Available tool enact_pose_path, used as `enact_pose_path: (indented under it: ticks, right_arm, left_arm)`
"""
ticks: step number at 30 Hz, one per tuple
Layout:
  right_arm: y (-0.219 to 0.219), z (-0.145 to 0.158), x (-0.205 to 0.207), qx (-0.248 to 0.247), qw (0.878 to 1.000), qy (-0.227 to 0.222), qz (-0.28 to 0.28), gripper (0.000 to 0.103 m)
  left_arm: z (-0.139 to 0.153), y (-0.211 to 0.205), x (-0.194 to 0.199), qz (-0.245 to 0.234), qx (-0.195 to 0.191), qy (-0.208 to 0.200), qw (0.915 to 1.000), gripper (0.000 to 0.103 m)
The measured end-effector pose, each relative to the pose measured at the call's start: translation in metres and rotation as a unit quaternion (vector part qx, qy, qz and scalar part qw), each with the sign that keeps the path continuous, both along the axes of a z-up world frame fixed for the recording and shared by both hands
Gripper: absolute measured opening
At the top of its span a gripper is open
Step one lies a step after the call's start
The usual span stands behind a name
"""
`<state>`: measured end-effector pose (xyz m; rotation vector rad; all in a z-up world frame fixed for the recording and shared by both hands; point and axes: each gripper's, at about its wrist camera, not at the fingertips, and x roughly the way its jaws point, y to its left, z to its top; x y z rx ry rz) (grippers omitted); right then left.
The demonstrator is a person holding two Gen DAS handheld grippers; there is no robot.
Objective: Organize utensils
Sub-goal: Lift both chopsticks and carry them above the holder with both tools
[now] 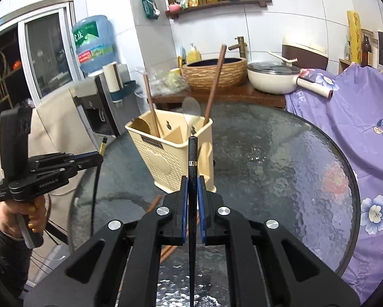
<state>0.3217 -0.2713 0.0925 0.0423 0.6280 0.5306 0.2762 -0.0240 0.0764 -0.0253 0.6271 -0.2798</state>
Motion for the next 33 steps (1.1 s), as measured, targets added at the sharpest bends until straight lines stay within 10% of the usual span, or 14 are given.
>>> enact_pose_path:
  ticks: [33]
  right_arm:
    - [0.028, 0.086, -0.012, 0.000, 0.998, -0.051, 0.044, 0.008]
  left_arm:
    - [0.077, 0.000, -0.012, -0.010, -0.008, -0.051, 0.9986, 0.007]
